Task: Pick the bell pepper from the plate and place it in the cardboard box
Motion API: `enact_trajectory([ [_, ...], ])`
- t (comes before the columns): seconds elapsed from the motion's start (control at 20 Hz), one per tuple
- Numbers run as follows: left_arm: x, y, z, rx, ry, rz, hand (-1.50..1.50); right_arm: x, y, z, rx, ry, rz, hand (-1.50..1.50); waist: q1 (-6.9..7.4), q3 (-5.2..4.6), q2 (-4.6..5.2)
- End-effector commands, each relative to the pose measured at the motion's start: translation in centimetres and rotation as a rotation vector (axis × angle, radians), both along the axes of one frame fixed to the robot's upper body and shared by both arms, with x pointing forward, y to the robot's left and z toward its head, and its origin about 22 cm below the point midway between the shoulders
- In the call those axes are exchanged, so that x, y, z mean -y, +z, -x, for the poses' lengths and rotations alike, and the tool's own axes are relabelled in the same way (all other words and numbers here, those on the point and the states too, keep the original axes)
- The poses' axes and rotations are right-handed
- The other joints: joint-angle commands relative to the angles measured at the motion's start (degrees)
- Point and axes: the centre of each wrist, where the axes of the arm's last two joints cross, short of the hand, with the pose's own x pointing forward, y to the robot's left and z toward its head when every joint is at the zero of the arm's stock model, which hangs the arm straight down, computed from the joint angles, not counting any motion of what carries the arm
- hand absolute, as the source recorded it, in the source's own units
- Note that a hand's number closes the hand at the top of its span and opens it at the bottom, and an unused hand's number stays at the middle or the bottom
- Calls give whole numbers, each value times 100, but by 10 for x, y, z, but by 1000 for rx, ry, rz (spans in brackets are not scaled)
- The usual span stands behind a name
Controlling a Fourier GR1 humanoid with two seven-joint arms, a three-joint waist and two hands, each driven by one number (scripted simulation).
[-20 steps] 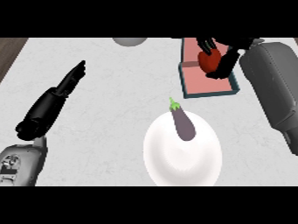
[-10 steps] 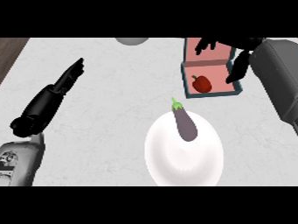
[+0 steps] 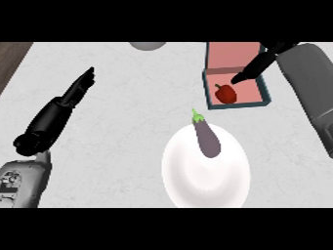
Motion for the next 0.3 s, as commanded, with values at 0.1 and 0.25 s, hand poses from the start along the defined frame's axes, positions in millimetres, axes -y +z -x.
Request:
enact_trajectory([
  [0.1, 1, 8, -8, 28, -12, -9, 0, 42, 17, 2, -175, -56, -305, -150, 34, -2, 94],
  [0.25, 15, 4, 1, 8, -25, 8, 0, 66, 23, 6, -167, -122, -339, -150, 161, 5, 96],
])
